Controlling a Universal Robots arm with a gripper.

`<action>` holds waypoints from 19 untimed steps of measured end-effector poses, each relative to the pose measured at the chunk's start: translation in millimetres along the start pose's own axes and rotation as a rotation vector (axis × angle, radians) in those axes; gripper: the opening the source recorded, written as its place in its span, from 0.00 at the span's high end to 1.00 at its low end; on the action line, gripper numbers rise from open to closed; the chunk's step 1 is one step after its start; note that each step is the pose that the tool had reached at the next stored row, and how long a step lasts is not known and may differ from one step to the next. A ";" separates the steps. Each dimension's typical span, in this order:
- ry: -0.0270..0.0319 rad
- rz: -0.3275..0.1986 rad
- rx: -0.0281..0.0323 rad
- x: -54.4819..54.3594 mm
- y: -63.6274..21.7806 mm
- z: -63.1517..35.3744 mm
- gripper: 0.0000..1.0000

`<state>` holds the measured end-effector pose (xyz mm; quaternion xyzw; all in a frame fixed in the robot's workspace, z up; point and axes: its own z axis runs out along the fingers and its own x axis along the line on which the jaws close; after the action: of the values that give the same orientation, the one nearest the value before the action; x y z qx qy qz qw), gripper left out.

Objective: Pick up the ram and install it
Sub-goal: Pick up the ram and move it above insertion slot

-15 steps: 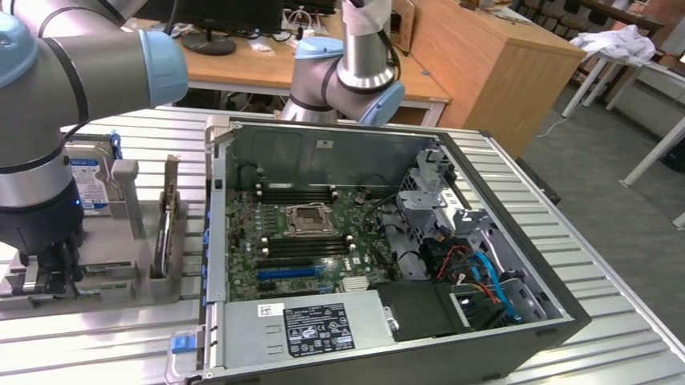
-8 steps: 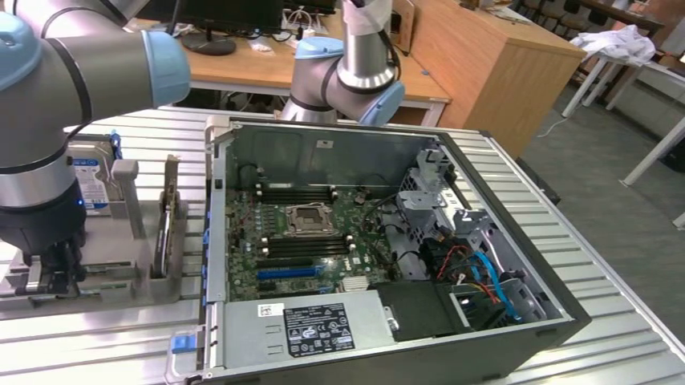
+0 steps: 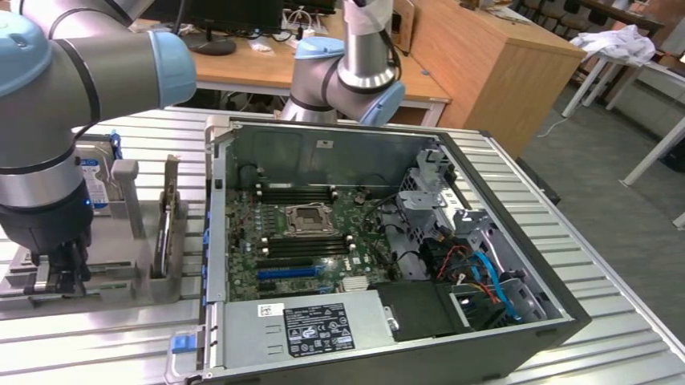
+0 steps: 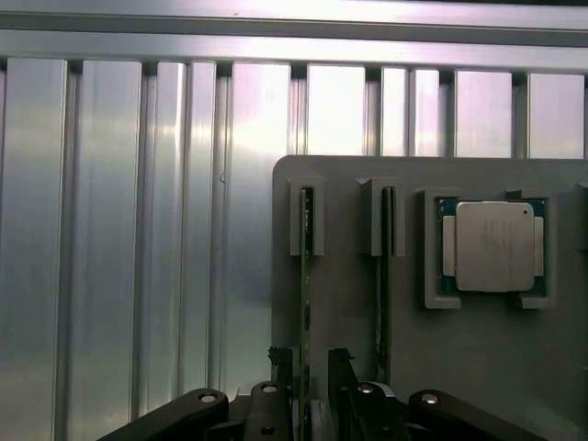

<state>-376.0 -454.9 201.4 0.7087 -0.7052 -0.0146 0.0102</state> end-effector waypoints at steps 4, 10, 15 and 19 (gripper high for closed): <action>0.0000 0.000 0.0001 0.0 -2.2 0.0 0.71; 0.0000 0.000 0.0000 0.1 -5.1 0.0 0.71; 0.0001 0.000 -0.0001 0.1 -6.8 -0.1 0.71; 0.0000 0.000 0.0000 0.1 -7.9 -0.1 0.71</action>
<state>-368.1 -455.0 201.2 0.7087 -0.7053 -0.0146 0.0102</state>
